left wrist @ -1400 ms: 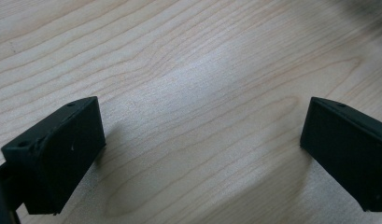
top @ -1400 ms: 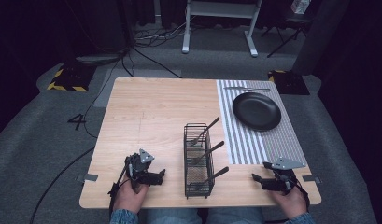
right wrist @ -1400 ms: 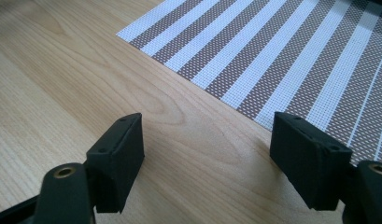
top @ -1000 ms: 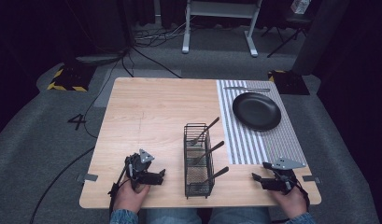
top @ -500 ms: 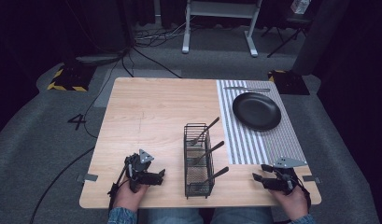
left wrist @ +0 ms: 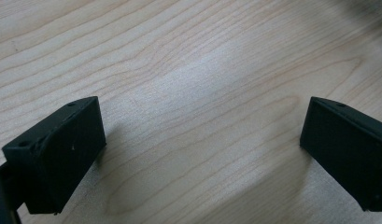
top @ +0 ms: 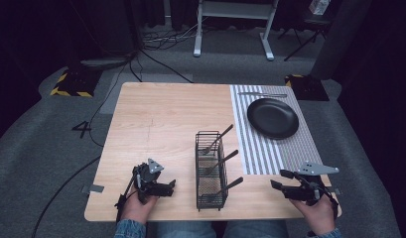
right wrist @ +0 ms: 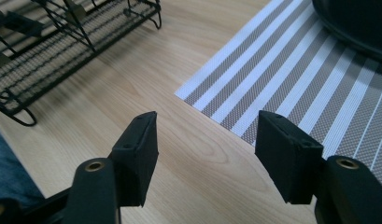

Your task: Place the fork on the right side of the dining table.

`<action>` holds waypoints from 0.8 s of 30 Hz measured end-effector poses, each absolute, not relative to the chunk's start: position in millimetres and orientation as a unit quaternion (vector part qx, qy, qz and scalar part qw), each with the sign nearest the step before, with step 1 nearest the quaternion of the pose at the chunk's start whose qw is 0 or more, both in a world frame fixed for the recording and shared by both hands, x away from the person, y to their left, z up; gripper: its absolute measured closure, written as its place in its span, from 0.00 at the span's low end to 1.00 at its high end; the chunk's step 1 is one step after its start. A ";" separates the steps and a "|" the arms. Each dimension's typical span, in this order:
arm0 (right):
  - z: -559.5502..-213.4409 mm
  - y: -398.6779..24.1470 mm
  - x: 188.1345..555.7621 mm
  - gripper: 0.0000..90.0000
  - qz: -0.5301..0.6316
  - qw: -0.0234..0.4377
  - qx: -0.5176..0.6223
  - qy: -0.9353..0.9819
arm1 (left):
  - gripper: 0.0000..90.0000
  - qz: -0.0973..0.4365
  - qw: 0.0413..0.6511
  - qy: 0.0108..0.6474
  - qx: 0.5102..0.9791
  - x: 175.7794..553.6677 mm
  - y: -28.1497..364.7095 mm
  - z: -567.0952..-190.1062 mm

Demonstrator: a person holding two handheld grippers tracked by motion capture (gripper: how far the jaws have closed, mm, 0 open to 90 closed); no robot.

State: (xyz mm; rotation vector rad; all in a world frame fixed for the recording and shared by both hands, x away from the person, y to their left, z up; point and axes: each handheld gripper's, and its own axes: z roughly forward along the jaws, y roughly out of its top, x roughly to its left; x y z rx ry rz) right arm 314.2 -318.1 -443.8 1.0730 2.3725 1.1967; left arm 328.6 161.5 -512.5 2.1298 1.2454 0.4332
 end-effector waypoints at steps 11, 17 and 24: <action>-410.5 -306.9 302.5 0.43 0.427 0.138 0.343 0.825 | 0.00 0.168 0.312 0.479 0.803 329.1 159.8 -512.5; -397.0 -296.4 297.3 0.43 0.436 0.132 0.326 0.829 | 0.00 0.167 0.312 0.480 0.803 328.8 159.7 -512.5; -388.1 -282.0 296.3 0.47 0.449 0.110 0.317 0.828 | 0.02 0.173 0.312 0.490 0.796 328.2 158.2 -512.3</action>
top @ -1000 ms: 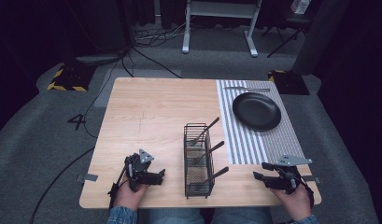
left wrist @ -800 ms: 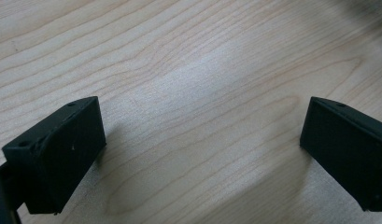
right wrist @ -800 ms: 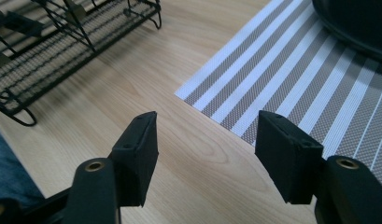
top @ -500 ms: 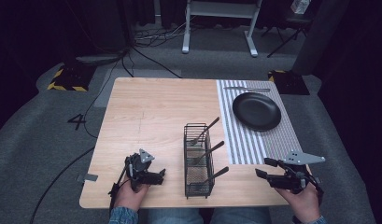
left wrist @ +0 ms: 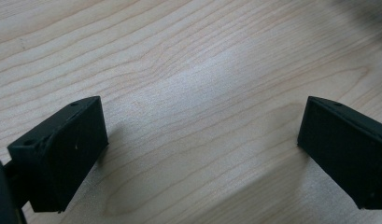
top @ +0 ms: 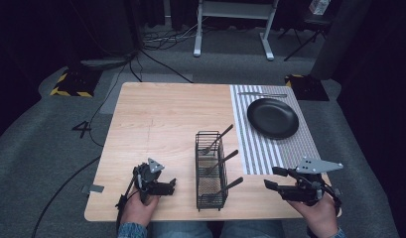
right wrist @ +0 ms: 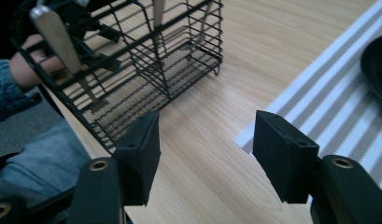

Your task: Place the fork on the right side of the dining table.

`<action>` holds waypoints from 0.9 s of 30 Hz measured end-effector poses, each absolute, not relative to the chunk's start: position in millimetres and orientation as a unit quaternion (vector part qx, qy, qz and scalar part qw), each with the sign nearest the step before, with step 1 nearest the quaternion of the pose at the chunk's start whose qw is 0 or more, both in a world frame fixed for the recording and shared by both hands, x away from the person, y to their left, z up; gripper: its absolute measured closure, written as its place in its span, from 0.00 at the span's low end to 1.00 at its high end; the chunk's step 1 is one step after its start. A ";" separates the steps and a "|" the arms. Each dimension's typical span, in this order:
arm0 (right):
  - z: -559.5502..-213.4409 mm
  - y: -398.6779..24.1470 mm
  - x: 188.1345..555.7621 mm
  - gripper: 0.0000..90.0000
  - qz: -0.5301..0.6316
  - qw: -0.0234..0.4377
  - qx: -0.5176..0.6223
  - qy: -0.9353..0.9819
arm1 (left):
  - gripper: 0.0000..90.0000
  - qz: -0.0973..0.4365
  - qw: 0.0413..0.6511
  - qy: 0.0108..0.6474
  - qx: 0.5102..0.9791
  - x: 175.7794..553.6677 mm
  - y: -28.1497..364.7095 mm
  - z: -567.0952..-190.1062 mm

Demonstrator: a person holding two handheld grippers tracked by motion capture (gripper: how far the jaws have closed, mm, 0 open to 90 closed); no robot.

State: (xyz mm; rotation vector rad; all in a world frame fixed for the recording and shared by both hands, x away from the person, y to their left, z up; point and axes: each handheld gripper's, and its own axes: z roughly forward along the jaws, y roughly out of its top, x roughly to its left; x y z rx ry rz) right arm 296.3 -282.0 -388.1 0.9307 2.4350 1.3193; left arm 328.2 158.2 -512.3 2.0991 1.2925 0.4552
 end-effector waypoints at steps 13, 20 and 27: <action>-365.7 -246.7 288.9 0.49 0.466 0.075 0.256 0.844 | 0.02 0.168 0.315 0.482 0.800 326.4 159.6 -512.5; -359.3 -233.5 284.5 0.50 0.470 0.065 0.238 0.848 | 0.02 0.168 0.315 0.481 0.800 326.2 159.8 -512.5; -356.5 -219.0 287.0 0.56 0.466 0.049 0.226 0.854 | 0.02 0.168 0.315 0.481 0.800 326.2 159.8 -512.5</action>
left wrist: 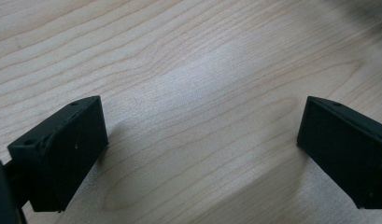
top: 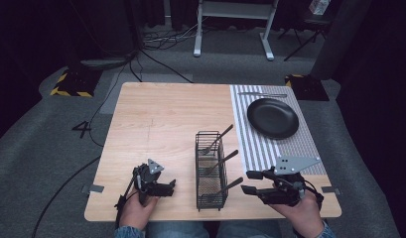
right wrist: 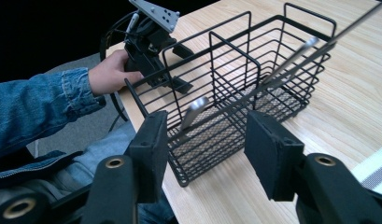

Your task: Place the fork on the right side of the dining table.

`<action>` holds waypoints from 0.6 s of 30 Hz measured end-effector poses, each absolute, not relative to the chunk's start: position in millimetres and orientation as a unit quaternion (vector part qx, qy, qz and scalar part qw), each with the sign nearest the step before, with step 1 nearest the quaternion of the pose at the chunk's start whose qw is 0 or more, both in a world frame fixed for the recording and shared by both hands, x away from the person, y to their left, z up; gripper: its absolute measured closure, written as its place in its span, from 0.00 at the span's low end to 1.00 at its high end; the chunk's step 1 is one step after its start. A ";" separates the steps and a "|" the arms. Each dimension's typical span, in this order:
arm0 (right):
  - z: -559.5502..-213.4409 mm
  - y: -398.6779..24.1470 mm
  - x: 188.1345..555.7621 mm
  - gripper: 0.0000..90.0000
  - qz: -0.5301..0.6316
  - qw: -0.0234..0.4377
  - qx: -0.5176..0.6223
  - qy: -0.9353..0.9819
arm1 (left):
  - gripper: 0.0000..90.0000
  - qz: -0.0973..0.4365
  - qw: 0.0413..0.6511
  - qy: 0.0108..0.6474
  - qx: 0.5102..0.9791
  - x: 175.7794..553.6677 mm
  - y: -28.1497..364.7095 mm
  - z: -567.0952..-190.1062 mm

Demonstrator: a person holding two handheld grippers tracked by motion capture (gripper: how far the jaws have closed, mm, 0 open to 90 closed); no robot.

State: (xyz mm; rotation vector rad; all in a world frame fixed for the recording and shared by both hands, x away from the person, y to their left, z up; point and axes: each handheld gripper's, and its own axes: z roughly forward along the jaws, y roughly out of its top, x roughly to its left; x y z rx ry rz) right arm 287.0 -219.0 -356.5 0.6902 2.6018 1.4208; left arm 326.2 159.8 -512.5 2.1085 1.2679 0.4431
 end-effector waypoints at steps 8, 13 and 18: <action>-358.2 -207.2 292.5 0.71 0.458 0.031 0.224 0.860 | 0.02 0.168 0.315 0.481 0.801 326.2 159.8 -512.5; -361.4 -203.0 295.1 0.85 0.449 0.015 0.225 0.865 | 0.02 0.168 0.315 0.481 0.800 326.2 159.7 -512.5; -360.7 -202.7 294.9 0.89 0.453 0.007 0.223 0.863 | 0.02 0.168 0.315 0.481 0.800 326.2 159.8 -512.5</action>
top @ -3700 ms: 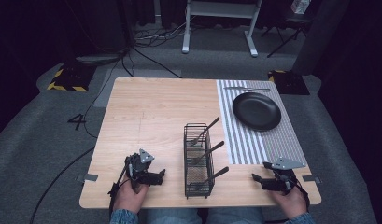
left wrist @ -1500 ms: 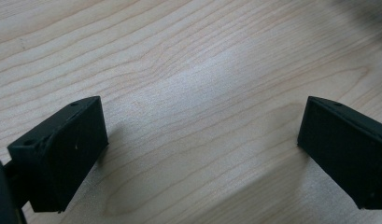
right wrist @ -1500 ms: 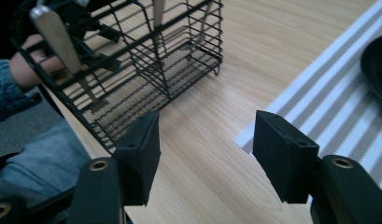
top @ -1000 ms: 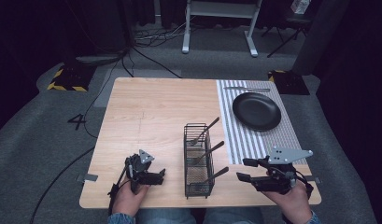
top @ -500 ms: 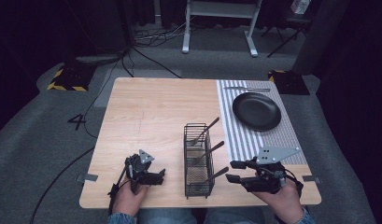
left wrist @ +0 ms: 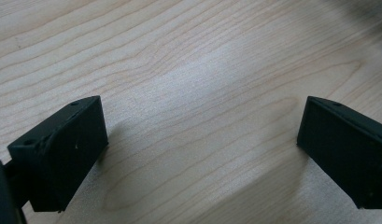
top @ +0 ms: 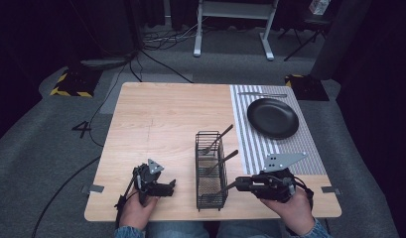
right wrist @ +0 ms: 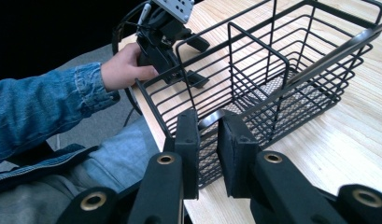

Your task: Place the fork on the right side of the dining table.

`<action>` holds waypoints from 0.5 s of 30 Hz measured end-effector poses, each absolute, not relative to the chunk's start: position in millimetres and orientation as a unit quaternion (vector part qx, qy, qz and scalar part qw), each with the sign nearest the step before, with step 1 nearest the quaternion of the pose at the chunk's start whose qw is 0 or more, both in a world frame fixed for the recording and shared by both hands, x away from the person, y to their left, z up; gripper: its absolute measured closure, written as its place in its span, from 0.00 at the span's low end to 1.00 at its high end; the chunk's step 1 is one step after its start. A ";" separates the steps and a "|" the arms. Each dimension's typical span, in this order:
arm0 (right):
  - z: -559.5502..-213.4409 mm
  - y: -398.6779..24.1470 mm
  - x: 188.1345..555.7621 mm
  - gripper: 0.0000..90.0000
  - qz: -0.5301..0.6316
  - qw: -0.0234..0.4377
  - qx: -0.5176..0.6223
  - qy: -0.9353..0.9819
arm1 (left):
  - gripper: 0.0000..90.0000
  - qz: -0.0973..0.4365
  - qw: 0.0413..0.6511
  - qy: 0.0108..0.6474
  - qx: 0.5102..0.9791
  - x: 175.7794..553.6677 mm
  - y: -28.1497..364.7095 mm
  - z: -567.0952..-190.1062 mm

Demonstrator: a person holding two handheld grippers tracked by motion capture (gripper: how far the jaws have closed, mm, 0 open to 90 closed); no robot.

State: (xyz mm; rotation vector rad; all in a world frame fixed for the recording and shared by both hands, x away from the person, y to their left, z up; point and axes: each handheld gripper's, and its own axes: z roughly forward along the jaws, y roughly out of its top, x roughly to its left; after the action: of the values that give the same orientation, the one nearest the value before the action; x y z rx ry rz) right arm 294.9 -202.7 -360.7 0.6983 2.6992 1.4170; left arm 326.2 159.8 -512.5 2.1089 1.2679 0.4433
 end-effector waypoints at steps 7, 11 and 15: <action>-356.3 -204.0 293.9 0.96 0.462 0.014 0.221 0.858 | 0.02 0.169 0.315 0.482 0.800 326.0 159.7 -512.5; -355.1 -201.9 293.3 0.96 0.463 0.019 0.220 0.859 | 0.02 0.169 0.315 0.482 0.800 326.0 159.7 -512.5; -350.3 -202.4 291.3 0.97 0.472 0.031 0.222 0.853 | 0.02 0.168 0.315 0.482 0.800 326.1 159.7 -512.5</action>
State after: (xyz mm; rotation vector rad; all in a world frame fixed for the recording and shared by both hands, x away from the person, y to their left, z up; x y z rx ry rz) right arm 291.3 -202.4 -350.3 0.6844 2.6264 1.4540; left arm 326.1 159.7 -512.5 2.1088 1.2693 0.4440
